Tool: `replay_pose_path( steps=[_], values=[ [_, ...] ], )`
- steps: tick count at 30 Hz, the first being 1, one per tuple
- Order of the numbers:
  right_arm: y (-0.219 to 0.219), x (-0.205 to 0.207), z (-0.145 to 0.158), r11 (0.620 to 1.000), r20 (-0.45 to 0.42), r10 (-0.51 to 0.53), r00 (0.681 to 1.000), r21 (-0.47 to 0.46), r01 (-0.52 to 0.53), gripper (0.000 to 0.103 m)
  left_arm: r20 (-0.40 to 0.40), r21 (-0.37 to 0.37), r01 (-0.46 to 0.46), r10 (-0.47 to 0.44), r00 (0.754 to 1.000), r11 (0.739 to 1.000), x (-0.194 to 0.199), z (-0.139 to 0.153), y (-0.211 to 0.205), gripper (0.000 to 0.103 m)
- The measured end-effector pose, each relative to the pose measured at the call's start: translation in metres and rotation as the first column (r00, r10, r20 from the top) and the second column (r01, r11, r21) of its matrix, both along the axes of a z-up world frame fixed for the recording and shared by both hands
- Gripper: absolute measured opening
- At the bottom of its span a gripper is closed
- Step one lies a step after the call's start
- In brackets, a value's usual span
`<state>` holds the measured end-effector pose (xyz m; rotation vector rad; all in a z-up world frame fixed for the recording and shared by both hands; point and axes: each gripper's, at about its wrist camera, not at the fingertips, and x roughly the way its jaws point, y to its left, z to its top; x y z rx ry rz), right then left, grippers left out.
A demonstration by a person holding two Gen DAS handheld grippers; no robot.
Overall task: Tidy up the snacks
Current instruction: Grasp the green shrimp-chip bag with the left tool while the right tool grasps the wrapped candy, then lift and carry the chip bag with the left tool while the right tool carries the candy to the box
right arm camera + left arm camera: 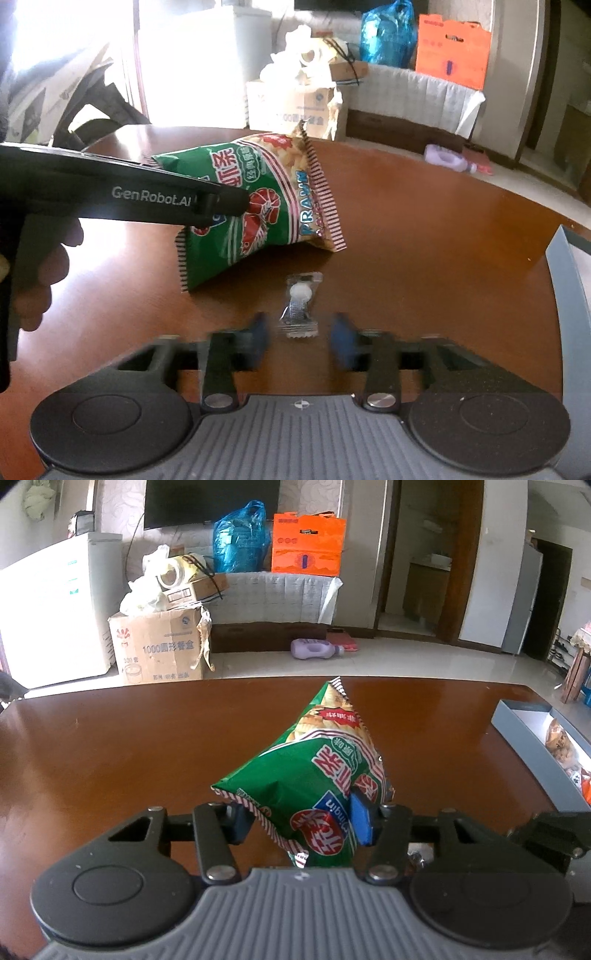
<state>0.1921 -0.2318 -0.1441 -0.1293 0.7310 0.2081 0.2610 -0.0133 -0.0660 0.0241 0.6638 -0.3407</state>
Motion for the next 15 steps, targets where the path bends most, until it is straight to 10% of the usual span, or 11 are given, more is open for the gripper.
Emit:
replay_pose_path(
  steps=[4,8,15],
  values=[
    [0.008,0.004,0.002,1.000,0.029,0.001,1.000,-0.005,-0.001,0.065,0.003,0.003,-0.002,0.002,1.000,1.000,-0.003,0.000,0.002,0.051],
    [0.012,0.011,-0.004,0.999,-0.007,0.038,0.999,0.003,-0.038,0.025,0.012,0.009,-0.007,0.007,1.000,1.000,-0.007,0.001,0.001,0.051],
    [0.012,0.006,0.001,0.998,-0.018,0.060,0.998,-0.011,-0.060,0.025,0.039,0.011,-0.018,0.017,0.999,1.000,-0.020,0.003,-0.003,0.045]
  ],
)
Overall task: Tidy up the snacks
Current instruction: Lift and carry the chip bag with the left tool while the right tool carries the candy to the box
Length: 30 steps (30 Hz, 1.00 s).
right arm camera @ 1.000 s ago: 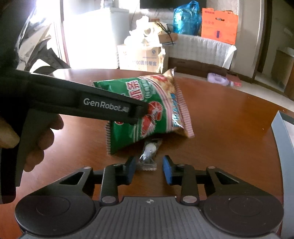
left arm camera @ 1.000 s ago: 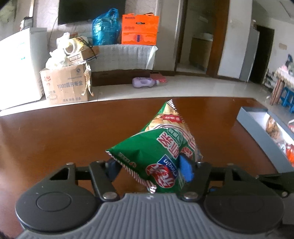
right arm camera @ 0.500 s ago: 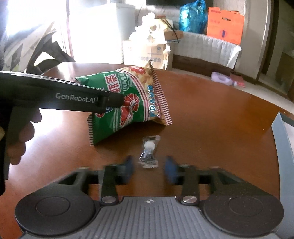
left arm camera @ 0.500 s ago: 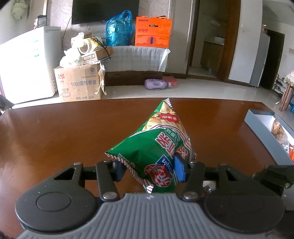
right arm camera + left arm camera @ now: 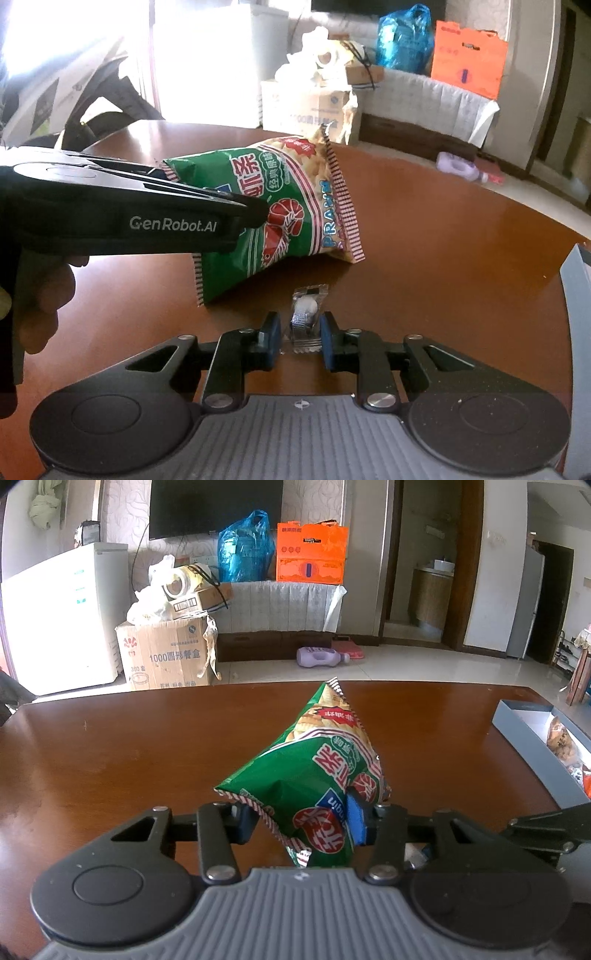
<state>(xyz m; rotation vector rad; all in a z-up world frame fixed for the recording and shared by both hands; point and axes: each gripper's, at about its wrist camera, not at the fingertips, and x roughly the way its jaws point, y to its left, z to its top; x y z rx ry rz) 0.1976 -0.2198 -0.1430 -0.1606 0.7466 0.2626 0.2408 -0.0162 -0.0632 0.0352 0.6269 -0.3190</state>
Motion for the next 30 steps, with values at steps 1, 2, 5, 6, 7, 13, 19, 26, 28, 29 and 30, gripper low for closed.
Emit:
replay_pose_path(
  steps=[1,2,5,6,7,13,19,26,28,29,30],
  values=[
    [-0.002,-0.002,0.002,1.000,0.002,0.001,1.000,0.003,-0.001,0.025,0.001,-0.003,0.004,-0.004,1.000,1.000,-0.002,0.001,0.000,0.043],
    [-0.004,-0.004,0.004,1.000,0.004,0.002,1.000,0.007,-0.002,0.025,0.002,-0.002,0.006,-0.006,1.000,1.000,-0.003,0.001,0.000,0.043],
    [-0.009,-0.009,0.008,1.000,0.000,0.007,1.000,0.012,-0.007,0.025,0.007,0.001,0.010,-0.010,1.000,1.000,-0.006,0.002,0.001,0.040],
    [-0.010,-0.011,0.009,1.000,-0.001,0.009,1.000,0.014,-0.009,0.025,0.008,0.003,0.010,-0.010,1.000,1.000,-0.007,0.002,0.001,0.040],
    [-0.012,-0.012,0.011,1.000,-0.003,0.012,1.000,0.018,-0.012,0.025,0.009,0.005,0.011,-0.011,1.000,1.000,-0.009,0.003,0.000,0.039],
    [-0.018,-0.019,0.018,1.000,-0.003,0.026,1.000,0.014,-0.026,0.024,0.007,0.011,0.005,-0.005,1.000,1.000,-0.015,0.006,0.000,0.037],
    [-0.024,-0.025,0.018,0.999,-0.030,0.051,0.998,0.009,-0.051,0.021,0.009,0.020,0.004,-0.004,1.000,1.000,-0.021,0.008,0.000,0.035],
    [-0.038,-0.034,0.032,0.999,-0.002,0.047,0.999,0.007,-0.047,0.019,0.014,0.034,0.015,-0.015,1.000,0.999,-0.030,0.014,-0.001,0.035],
    [-0.040,-0.033,0.027,0.999,-0.027,0.049,0.998,-0.003,-0.049,0.019,0.013,0.033,0.014,-0.014,1.000,0.999,-0.033,0.015,0.000,0.034],
    [-0.039,-0.033,0.024,0.998,-0.040,0.051,0.998,-0.020,-0.052,0.019,0.012,0.034,0.016,-0.016,1.000,0.999,-0.032,0.015,-0.002,0.034],
    [-0.037,-0.033,0.021,0.998,-0.042,0.050,0.998,-0.043,-0.052,0.019,0.013,0.036,0.017,-0.017,1.000,0.999,-0.030,0.014,-0.002,0.034]
  ],
)
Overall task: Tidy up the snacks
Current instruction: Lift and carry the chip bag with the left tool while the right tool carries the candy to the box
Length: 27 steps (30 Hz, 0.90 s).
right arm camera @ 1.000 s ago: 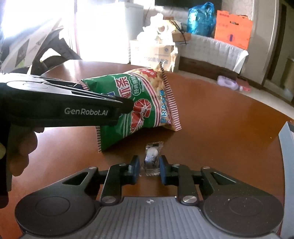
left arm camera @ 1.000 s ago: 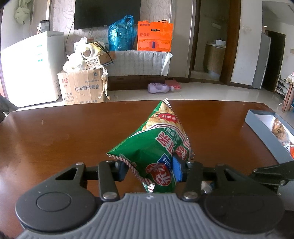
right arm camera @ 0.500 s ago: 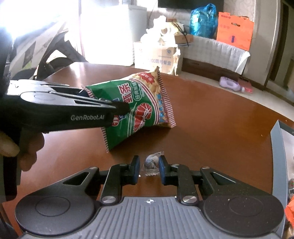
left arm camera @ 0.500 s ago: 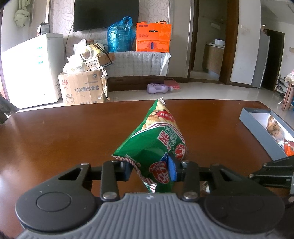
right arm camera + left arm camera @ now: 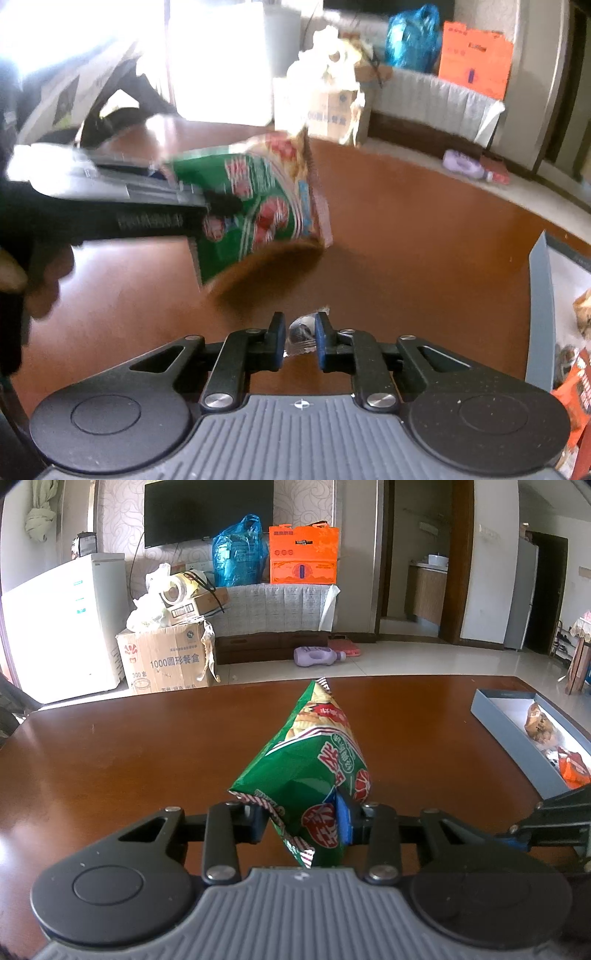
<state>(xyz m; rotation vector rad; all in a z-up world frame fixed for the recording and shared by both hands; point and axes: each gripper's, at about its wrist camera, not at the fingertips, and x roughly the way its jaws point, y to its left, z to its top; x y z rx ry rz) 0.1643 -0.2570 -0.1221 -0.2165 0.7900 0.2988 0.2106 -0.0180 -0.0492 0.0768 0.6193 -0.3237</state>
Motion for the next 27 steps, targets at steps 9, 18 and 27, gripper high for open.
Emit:
replay_pose_path(
  steps=[9,18,27],
  values=[
    [-0.001,0.013,-0.015,0.999,-0.023,-0.027,0.999,-0.043,0.026,0.038,-0.012,0.001,0.016,-0.016,1.000,1.000,0.001,0.000,0.004,0.034],
    [0.008,0.008,-0.003,0.999,-0.005,0.031,1.000,-0.027,-0.031,0.022,0.004,0.010,0.043,-0.043,0.999,0.999,0.000,0.000,0.006,0.032],
    [0.003,-0.004,0.008,0.999,0.019,0.032,0.999,-0.004,-0.032,0.022,0.010,0.029,0.052,-0.052,0.999,0.998,-0.011,0.004,0.000,0.032]
  ],
)
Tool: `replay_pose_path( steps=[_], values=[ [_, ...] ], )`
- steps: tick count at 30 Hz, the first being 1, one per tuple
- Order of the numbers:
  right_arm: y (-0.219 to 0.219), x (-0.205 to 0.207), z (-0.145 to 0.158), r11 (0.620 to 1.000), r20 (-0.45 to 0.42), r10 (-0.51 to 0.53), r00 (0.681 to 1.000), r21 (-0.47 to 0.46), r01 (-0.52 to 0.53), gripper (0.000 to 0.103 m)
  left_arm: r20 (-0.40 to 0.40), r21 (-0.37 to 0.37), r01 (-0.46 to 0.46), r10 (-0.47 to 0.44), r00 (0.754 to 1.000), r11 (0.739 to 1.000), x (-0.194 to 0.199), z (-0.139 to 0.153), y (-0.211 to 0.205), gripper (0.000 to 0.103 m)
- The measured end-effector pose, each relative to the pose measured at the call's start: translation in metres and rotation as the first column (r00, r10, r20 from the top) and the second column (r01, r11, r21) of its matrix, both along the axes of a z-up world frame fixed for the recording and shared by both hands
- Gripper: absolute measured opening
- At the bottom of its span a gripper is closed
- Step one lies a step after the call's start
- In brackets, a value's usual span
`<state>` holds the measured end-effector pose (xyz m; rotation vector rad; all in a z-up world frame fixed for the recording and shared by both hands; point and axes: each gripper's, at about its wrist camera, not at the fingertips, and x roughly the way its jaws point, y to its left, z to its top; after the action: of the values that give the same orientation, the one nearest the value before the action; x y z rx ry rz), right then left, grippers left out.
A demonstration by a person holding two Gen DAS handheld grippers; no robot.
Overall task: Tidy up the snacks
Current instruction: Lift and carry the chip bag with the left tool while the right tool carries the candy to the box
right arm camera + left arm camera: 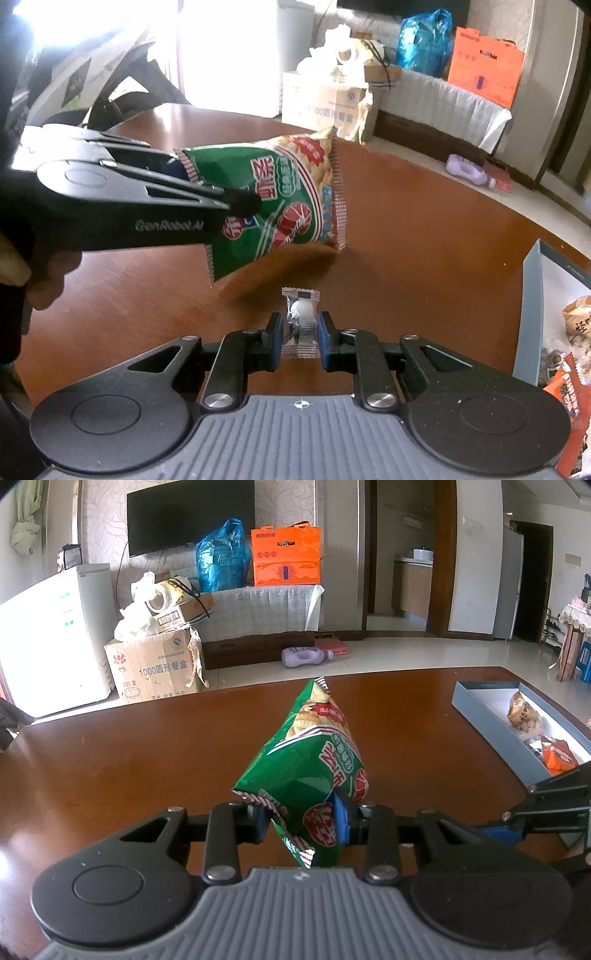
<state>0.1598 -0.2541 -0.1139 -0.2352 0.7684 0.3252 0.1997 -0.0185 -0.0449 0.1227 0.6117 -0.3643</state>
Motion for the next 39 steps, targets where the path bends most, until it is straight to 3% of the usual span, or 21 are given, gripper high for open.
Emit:
replay_pose_path(
  steps=[14,39],
  values=[
    [-0.020,-0.033,0.023,0.999,0.059,-0.019,0.998,0.043,0.016,0.022,0.013,0.016,0.027,-0.027,1.000,1.000,-0.011,0.011,-0.020,0.031],
    [-0.038,-0.055,0.043,0.993,0.099,-0.079,0.992,0.101,0.069,0.022,0.039,0.048,0.087,-0.089,0.995,0.995,-0.030,0.028,-0.078,0.031]
  ],
)
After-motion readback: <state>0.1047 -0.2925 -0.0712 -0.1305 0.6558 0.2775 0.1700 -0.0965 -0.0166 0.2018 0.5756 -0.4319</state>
